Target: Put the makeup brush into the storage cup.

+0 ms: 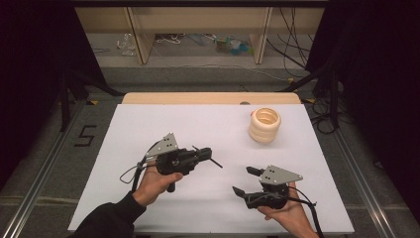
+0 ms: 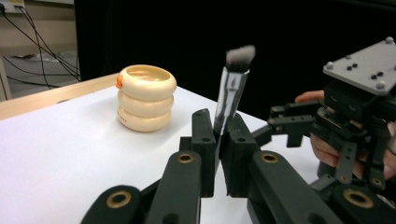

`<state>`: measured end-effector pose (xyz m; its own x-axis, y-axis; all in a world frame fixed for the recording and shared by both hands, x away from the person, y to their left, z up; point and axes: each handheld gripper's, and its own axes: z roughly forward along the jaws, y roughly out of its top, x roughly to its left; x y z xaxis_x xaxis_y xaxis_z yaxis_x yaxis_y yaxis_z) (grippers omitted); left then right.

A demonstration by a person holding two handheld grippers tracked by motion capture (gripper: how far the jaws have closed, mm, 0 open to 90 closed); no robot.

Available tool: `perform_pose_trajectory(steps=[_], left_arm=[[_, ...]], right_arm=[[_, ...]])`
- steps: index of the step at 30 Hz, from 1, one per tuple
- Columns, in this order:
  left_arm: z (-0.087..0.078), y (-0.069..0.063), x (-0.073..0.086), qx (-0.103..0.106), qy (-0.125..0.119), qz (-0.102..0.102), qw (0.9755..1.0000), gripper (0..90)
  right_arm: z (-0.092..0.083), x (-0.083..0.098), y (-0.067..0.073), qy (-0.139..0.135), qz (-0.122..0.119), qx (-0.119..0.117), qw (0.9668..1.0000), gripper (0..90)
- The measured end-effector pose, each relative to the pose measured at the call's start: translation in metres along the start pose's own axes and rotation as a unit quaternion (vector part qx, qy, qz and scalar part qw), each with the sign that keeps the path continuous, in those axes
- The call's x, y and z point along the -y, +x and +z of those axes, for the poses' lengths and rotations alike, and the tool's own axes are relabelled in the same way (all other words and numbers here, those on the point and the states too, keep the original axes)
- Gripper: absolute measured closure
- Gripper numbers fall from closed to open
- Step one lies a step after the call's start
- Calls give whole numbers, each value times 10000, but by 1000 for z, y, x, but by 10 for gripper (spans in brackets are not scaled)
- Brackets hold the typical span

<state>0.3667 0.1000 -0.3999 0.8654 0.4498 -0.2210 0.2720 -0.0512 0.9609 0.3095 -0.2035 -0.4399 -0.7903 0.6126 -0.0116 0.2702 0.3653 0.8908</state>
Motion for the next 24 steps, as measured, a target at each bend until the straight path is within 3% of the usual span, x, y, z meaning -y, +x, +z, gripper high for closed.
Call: perform_pose_trajectory(steps=[7,24], left_arm=[[16,6,-14,-150,81,203,9996,848],[61,13,-44,-237,271,453,9983,848]], right_arm=[[-6,5,-5,97,109,121,9998,234],[-11,9,-5,97,134,170,9997,236]])
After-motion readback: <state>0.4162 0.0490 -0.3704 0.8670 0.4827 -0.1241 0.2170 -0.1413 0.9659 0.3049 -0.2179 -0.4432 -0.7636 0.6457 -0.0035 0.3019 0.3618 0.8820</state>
